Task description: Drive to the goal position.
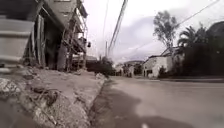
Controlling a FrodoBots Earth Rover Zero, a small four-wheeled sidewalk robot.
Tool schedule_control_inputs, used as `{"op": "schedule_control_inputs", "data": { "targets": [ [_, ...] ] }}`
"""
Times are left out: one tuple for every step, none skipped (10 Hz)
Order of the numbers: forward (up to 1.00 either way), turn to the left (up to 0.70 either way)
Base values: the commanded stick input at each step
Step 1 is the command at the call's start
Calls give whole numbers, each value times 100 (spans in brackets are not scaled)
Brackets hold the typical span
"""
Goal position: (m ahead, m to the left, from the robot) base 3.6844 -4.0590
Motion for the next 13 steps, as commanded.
{"op": "schedule_control_inputs", "data": {
  "targets": [
    [70, -27],
    [70, -27],
    [70, -27],
    [70, -27],
    [41, -35],
    [0, -45],
    [-15, -41],
    [-70, -27],
    [-70, -24],
    [-70, 0],
    [-70, 0],
    [-70, 0],
    [-70, 0]
  ]
}}
